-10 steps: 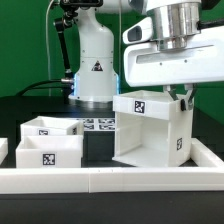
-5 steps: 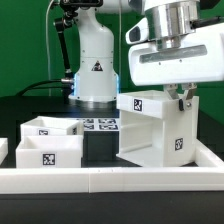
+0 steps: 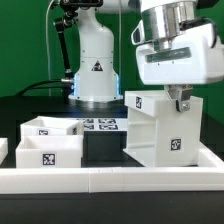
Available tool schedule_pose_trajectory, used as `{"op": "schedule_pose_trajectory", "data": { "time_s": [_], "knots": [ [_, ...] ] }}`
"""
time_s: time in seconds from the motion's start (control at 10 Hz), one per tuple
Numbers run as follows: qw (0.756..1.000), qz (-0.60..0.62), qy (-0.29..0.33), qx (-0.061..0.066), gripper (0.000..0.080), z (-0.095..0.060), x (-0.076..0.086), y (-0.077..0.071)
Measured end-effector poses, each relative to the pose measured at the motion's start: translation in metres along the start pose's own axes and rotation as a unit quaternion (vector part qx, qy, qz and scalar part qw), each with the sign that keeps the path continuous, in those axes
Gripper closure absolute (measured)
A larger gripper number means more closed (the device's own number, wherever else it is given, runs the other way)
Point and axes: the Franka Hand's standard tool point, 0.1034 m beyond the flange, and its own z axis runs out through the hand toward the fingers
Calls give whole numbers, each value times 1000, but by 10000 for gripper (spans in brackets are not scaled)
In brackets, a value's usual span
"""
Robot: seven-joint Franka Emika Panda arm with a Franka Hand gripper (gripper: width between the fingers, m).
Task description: Assemble drawer
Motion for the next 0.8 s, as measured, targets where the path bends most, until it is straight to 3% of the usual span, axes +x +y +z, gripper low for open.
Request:
{"op": "schedule_pose_trajectory", "data": {
  "time_s": [0.3,0.8],
  "knots": [
    [998,69,-7,5,755,2,4,-11],
    [997,71,-10,20,755,5,11,-43]
  ]
}}
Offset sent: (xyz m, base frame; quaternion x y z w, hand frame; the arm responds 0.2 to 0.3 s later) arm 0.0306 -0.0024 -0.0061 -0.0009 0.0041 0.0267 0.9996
